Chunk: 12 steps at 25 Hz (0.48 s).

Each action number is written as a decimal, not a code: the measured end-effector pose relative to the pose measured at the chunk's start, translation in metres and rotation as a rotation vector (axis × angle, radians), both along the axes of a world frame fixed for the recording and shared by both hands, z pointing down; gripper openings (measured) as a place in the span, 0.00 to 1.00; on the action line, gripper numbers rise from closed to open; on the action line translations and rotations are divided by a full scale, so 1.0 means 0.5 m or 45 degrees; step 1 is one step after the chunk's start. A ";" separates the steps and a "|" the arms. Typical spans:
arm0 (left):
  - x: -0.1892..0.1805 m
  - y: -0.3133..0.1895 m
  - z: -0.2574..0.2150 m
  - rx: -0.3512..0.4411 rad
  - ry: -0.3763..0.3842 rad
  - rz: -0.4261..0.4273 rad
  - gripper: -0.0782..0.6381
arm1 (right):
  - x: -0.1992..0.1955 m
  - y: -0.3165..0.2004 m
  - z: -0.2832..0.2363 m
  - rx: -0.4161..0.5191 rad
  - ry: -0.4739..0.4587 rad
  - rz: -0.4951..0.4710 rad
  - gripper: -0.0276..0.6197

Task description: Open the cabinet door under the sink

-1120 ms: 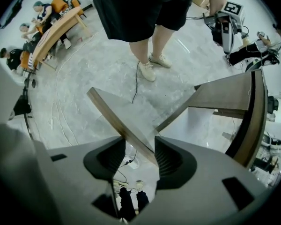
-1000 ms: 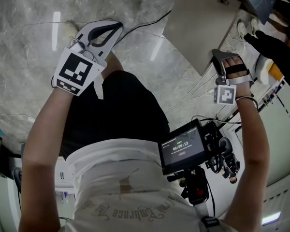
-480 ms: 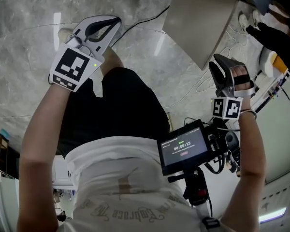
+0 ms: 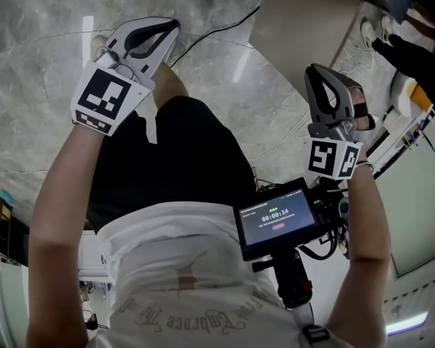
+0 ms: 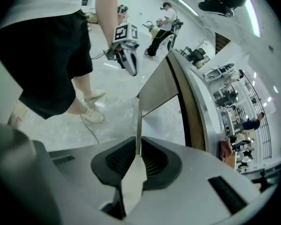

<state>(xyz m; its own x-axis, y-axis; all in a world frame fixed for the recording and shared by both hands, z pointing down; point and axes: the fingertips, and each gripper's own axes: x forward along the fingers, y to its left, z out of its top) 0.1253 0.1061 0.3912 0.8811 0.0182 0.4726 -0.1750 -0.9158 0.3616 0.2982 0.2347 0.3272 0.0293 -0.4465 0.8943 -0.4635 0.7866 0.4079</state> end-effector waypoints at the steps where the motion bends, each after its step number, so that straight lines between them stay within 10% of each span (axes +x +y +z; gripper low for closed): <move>1: -0.002 -0.003 -0.003 0.003 -0.002 -0.009 0.12 | -0.009 -0.014 -0.002 0.023 -0.024 0.031 0.11; 12: -0.052 -0.065 -0.036 0.013 -0.030 -0.176 0.12 | -0.081 -0.160 0.023 0.172 -0.248 0.201 0.08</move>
